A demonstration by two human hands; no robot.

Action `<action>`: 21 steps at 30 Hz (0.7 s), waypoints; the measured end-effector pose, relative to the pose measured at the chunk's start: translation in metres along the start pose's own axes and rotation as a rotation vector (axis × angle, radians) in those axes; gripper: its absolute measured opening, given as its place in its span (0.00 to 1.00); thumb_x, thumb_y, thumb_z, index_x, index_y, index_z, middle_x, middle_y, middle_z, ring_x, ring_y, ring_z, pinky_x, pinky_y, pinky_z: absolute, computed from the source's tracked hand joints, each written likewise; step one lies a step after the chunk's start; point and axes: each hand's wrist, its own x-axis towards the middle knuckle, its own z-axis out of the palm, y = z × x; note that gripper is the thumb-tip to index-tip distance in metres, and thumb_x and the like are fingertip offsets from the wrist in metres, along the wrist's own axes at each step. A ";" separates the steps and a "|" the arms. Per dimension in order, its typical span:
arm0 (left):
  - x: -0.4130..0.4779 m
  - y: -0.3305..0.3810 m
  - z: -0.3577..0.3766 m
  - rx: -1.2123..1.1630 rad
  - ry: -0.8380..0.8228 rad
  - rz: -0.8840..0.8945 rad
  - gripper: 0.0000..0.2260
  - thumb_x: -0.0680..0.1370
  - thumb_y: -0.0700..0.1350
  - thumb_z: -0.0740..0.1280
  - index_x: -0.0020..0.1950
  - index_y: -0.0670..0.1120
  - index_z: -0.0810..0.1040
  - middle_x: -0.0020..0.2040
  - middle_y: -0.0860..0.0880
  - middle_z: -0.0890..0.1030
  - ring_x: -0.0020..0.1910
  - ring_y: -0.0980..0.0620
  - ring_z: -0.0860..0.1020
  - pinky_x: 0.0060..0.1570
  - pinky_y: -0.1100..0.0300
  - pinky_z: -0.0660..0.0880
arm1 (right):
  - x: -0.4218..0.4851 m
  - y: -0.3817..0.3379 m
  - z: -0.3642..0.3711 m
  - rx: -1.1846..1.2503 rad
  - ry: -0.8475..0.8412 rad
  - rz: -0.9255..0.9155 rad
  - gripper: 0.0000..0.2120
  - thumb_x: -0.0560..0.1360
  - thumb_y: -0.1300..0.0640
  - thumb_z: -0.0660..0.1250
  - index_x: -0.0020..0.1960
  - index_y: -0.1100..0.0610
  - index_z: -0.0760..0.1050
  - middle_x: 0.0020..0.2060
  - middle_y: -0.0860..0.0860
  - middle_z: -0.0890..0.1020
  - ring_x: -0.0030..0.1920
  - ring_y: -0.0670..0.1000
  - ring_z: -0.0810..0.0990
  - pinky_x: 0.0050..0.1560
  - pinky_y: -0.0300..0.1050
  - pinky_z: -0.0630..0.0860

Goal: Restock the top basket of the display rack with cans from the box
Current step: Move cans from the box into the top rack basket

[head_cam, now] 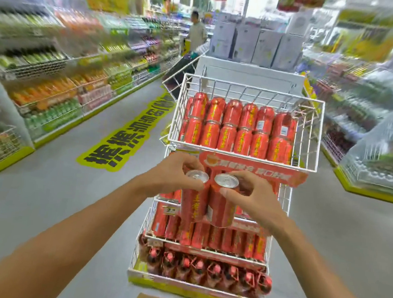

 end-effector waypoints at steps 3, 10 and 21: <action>0.035 0.005 -0.005 -0.017 0.101 -0.007 0.12 0.64 0.48 0.80 0.46 0.53 0.86 0.44 0.46 0.85 0.39 0.55 0.79 0.42 0.57 0.78 | 0.037 0.008 -0.013 0.073 0.013 -0.005 0.13 0.74 0.50 0.78 0.57 0.47 0.82 0.51 0.41 0.87 0.53 0.43 0.86 0.57 0.48 0.81; 0.128 0.017 -0.038 -0.059 0.316 -0.007 0.17 0.64 0.51 0.80 0.49 0.47 0.86 0.44 0.45 0.86 0.41 0.54 0.81 0.43 0.56 0.78 | 0.152 0.013 -0.036 0.237 -0.007 -0.046 0.09 0.78 0.56 0.74 0.57 0.51 0.81 0.45 0.43 0.88 0.48 0.38 0.85 0.45 0.31 0.76; 0.233 -0.039 -0.074 -0.026 0.443 -0.098 0.12 0.64 0.49 0.78 0.42 0.44 0.86 0.34 0.53 0.80 0.33 0.58 0.75 0.36 0.60 0.72 | 0.275 0.047 -0.006 0.128 -0.006 -0.005 0.04 0.77 0.52 0.75 0.50 0.43 0.83 0.47 0.39 0.85 0.46 0.32 0.80 0.50 0.30 0.74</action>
